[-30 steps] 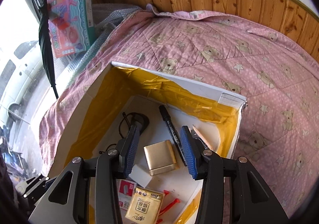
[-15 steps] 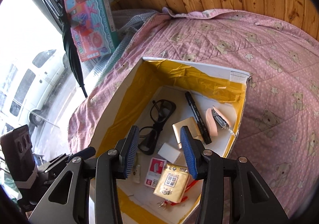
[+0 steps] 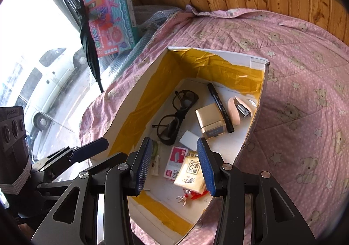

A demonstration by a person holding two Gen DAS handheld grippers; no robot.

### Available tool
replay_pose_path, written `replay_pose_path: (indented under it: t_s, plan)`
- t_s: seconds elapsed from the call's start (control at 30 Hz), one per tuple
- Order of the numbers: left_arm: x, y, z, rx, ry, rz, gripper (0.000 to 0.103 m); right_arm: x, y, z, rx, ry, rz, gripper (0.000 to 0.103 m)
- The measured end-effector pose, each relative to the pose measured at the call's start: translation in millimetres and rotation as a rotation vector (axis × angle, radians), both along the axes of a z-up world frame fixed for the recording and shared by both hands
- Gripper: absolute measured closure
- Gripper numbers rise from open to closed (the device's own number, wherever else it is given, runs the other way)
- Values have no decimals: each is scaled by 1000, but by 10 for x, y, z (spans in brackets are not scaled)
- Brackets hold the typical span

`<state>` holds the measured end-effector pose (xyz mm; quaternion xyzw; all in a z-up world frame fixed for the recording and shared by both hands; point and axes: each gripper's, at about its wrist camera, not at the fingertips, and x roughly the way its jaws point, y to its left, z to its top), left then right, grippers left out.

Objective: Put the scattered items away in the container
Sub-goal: 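Withdraw both open tools up from the box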

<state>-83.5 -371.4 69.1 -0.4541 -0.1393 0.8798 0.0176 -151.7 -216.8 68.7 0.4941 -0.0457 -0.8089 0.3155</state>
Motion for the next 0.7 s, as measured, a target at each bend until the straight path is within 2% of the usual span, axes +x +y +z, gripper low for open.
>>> replay_pose_path:
  t_s: [0.5, 0.63, 0.7]
  plan:
    - [363, 175, 229, -59, 44, -34, 45, 539, 225, 185, -1, 65, -10, 56]
    - [452, 186, 258, -66, 51, -37, 45, 718, 219, 245, 48, 114, 6, 56]
    - [508, 184, 272, -73, 56, -37, 45, 835, 177, 270, 124, 169, 13, 56]
